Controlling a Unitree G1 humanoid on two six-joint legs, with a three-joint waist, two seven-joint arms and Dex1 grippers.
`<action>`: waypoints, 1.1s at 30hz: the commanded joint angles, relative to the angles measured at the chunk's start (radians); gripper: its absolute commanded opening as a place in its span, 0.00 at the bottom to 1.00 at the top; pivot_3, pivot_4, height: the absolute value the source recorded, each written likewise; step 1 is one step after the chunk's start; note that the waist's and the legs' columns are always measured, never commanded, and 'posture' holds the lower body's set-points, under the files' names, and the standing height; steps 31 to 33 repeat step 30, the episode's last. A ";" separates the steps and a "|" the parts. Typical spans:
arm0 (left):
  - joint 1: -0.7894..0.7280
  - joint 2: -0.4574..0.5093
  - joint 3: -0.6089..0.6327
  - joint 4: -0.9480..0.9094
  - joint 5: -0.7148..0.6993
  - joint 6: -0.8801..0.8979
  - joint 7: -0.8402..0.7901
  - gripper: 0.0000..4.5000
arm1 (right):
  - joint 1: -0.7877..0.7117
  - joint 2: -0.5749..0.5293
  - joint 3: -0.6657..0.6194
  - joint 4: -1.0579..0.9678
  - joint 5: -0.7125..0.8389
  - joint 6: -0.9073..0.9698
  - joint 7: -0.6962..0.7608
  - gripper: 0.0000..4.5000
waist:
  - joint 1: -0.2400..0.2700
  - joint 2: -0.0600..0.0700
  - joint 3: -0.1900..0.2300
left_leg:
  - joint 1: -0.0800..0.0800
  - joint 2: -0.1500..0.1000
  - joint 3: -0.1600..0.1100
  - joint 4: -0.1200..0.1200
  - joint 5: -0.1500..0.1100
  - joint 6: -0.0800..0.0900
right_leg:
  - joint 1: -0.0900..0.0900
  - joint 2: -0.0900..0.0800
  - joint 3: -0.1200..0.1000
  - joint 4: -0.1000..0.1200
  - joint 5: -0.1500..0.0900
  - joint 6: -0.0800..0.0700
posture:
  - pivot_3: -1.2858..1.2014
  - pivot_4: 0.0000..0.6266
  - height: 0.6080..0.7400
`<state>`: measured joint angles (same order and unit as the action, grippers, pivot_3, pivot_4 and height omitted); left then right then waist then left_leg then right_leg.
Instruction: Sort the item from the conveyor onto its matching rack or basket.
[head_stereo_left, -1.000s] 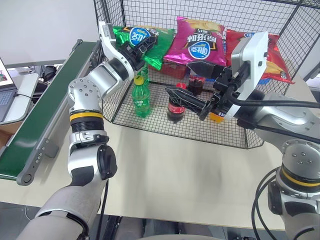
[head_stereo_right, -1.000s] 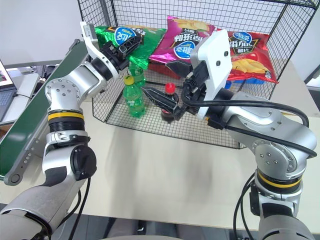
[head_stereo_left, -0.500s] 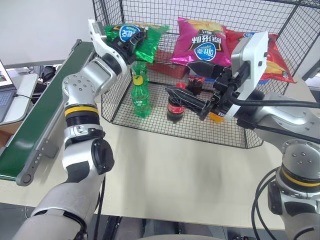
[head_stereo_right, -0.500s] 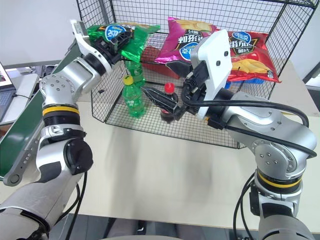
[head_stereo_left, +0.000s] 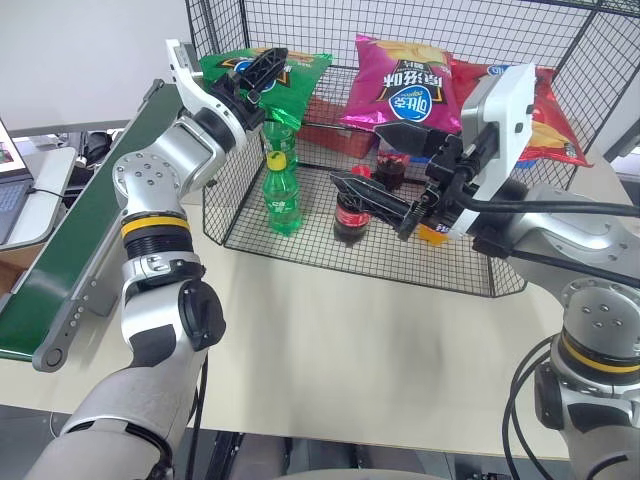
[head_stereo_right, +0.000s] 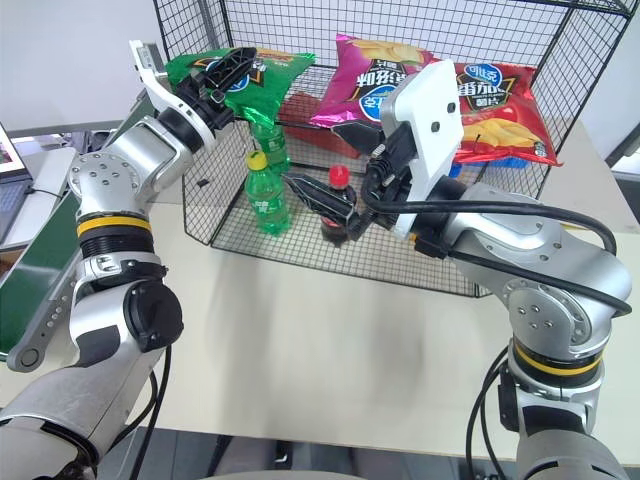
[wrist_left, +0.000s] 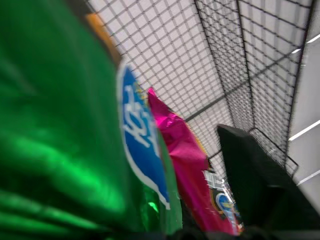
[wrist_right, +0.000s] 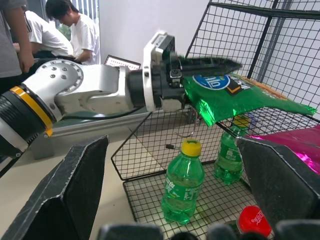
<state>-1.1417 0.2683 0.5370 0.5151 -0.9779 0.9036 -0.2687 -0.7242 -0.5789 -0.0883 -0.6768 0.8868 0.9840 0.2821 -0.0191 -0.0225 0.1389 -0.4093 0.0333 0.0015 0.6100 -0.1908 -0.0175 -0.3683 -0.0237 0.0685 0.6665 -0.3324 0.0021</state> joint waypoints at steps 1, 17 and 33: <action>0.055 0.015 0.018 -0.099 -0.048 0.078 0.051 1.00 | -0.019 0.002 -0.011 -0.015 -0.001 -0.029 0.004 1.00 | -0.002 0.000 0.000 | 0.001 0.000 0.000 0.000 0.000 0.000 | 0.000 0.000 0.000 0.000 0.000 0.000 | 0.52 0.24 1.00; 0.368 0.259 -0.090 -0.561 -0.155 0.325 0.061 1.00 | -0.007 -0.017 -0.007 0.019 -0.030 -0.056 0.078 1.00 | -0.012 0.000 0.000 | 0.002 0.000 -0.001 0.000 0.001 -0.002 | -0.001 0.000 0.001 0.004 0.000 0.000 | 0.52 0.24 1.00; 0.514 0.509 -0.208 -0.760 0.153 -0.125 -0.327 1.00 | 0.056 -0.075 -0.065 -0.016 -0.044 -0.057 0.067 1.00 | 0.000 0.001 0.000 | 0.001 0.001 0.001 -0.002 0.001 -0.002 | 0.000 0.000 0.001 -0.002 0.000 0.000 | 0.52 0.24 1.00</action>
